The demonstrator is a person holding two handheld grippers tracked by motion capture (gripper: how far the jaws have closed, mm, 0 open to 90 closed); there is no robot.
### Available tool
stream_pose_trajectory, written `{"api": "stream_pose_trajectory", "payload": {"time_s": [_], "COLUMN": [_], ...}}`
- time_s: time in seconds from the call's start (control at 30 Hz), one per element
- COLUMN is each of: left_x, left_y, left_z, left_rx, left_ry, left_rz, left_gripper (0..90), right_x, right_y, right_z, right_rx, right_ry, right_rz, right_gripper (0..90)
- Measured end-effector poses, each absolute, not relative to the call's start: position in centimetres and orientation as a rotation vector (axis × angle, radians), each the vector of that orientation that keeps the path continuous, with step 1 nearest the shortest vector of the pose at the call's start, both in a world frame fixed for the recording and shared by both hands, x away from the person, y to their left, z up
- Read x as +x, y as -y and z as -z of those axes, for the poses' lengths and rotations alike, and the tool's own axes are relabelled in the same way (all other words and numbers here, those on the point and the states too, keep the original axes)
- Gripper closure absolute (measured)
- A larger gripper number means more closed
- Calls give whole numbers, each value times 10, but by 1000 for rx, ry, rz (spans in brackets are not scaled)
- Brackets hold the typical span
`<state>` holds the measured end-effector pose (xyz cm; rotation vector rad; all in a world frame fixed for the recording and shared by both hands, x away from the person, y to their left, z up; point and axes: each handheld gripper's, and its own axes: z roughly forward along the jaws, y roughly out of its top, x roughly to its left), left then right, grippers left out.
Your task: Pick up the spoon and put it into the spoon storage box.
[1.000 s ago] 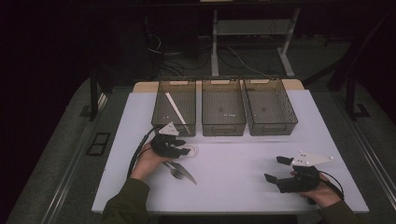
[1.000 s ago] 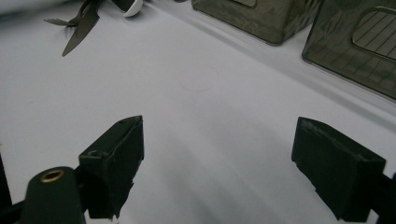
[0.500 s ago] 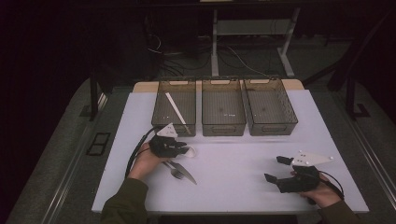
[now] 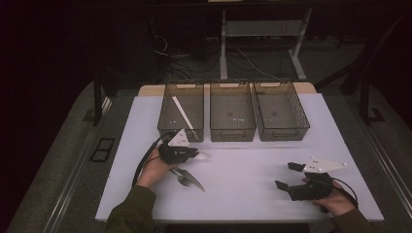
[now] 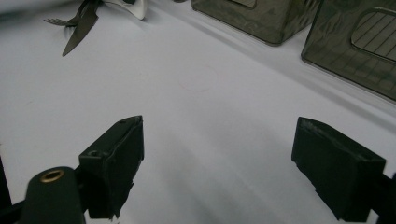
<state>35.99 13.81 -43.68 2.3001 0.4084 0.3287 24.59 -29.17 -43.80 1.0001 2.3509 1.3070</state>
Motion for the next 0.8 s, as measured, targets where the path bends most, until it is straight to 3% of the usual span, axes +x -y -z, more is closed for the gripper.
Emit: {"api": "stream_pose_trajectory", "payload": {"time_s": [0.47,0.8], "left_x": [352,349], "left_y": [-135,-133], "left_z": [409,388], "left_rx": [2158,2058], "left_ry": [-443,-464], "left_rz": [-385,-341], "left_gripper": [841,841], "right_x": [246,248], "right_y": [291,289], "right_z": [438,442], "right_rx": [1000,1015], "right_ry": [-2352,-2352], "right_rz": [-1309,-1328], "right_gripper": [170,169]}}
